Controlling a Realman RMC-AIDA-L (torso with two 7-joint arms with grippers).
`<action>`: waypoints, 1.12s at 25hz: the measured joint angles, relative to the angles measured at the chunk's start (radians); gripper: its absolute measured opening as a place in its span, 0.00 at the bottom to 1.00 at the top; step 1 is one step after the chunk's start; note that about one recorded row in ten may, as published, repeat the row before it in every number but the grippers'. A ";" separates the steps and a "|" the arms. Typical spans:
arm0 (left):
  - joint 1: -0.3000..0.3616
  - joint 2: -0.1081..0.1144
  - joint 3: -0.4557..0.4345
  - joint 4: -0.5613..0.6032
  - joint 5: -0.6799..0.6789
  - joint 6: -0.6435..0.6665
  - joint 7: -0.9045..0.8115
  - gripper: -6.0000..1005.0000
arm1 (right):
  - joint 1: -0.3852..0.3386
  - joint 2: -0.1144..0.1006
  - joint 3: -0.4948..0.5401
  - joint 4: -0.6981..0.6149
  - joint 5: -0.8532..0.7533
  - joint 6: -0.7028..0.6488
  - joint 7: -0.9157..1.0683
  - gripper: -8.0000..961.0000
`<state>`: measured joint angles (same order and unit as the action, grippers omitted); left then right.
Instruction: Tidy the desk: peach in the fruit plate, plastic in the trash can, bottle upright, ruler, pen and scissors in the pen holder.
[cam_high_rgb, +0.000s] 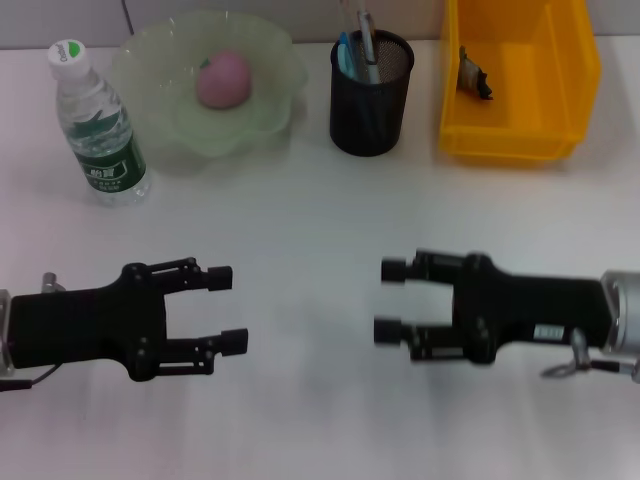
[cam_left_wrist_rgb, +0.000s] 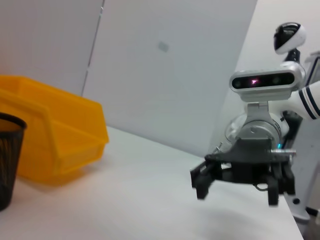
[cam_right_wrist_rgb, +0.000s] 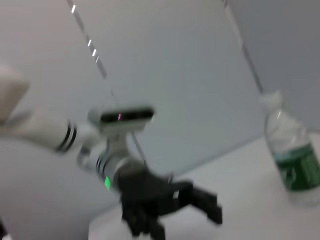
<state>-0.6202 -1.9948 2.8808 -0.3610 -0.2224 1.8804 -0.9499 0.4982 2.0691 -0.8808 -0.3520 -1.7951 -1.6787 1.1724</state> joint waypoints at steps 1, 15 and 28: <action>-0.002 -0.001 0.000 0.000 0.006 -0.002 0.002 0.80 | -0.004 0.002 0.002 -0.001 -0.019 0.003 -0.015 0.83; 0.000 -0.019 0.001 -0.002 0.031 -0.028 0.014 0.79 | -0.005 -0.001 -0.003 0.003 -0.082 0.037 -0.061 0.83; 0.001 -0.022 0.003 -0.001 0.058 -0.027 0.029 0.80 | 0.000 0.003 0.001 -0.005 -0.084 0.038 -0.074 0.83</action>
<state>-0.6197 -2.0166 2.8838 -0.3620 -0.1645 1.8533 -0.9205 0.4984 2.0724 -0.8795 -0.3570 -1.8791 -1.6409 1.0980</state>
